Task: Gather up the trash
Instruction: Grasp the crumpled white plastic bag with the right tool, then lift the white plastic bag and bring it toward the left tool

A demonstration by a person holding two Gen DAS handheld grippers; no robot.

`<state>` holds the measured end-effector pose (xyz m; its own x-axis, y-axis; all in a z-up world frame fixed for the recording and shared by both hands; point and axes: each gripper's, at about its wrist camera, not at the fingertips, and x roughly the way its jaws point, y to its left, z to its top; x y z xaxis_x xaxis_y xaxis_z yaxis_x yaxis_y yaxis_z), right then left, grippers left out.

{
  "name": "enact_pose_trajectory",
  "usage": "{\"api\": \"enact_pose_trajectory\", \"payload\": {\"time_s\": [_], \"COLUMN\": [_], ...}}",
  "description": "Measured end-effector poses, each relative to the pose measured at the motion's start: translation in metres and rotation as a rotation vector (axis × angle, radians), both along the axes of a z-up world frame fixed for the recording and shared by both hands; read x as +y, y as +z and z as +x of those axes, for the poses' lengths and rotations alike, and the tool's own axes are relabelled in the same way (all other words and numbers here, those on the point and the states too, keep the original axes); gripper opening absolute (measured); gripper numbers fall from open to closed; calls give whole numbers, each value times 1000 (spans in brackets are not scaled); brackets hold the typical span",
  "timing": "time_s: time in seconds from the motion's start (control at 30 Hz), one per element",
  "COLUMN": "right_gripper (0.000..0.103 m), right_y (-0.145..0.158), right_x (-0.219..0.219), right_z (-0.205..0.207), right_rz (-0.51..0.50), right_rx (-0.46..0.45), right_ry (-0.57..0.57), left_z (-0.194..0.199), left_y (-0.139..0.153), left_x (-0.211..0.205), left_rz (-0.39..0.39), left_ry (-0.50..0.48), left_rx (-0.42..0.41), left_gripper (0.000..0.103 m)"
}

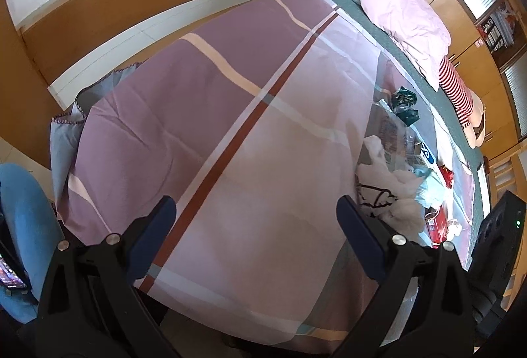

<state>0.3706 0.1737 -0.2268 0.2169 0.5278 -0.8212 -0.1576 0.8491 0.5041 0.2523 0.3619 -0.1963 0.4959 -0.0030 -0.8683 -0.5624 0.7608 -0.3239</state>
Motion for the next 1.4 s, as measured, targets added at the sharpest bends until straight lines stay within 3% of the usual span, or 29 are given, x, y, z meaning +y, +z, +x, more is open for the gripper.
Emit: {"api": "enact_pose_trajectory", "payload": {"time_s": [0.23, 0.77, 1.1, 1.4], "right_gripper": [35, 37, 66, 70], "right_y": [-1, 8, 12, 15], "right_x": [-9, -15, -27, -38], "right_z": [1, 2, 4, 5], "right_rz": [-6, -3, 12, 29], "right_rx": [3, -39, -53, -60], "right_ry": [-35, -84, -157, -220], "left_z": [-2, -4, -5, -4], "left_y": [-2, -7, -10, -11], "left_x": [0, 5, 4, 3], "left_rz": [-4, -22, -31, -33], "left_ry": [-1, 10, 13, 12], "left_rx": [12, 26, 41, 48], "left_gripper": [97, 97, 97, 97]}}
